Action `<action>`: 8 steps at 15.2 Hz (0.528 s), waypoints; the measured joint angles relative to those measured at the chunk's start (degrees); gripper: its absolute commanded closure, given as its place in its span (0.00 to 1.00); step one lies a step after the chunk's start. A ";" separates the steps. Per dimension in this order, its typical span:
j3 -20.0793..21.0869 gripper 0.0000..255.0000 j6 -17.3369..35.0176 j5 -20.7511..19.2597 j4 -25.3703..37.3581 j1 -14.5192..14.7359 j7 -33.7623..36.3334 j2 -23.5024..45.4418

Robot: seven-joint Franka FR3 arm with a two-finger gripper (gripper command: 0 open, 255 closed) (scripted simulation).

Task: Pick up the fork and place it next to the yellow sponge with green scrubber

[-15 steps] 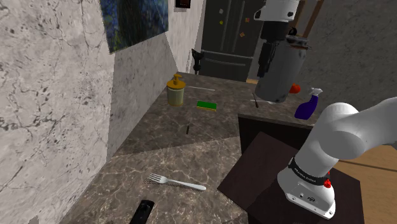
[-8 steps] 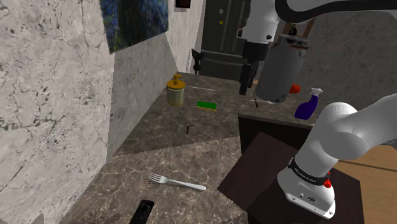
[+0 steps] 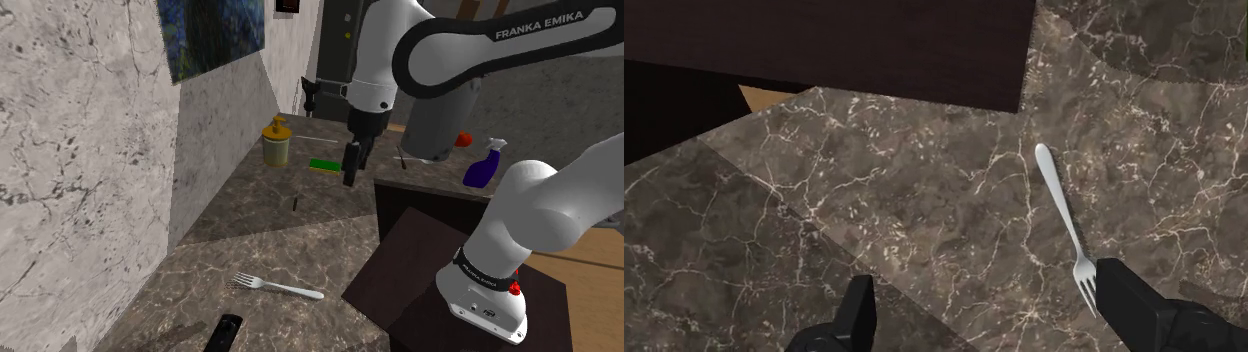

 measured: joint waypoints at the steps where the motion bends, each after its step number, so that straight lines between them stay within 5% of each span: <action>1: 1.09 0.00 2.30 0.32 -0.31 0.28 0.68 1.74; 8: 8.03 0.00 16.93 -0.32 0.23 1.01 6.02 15.04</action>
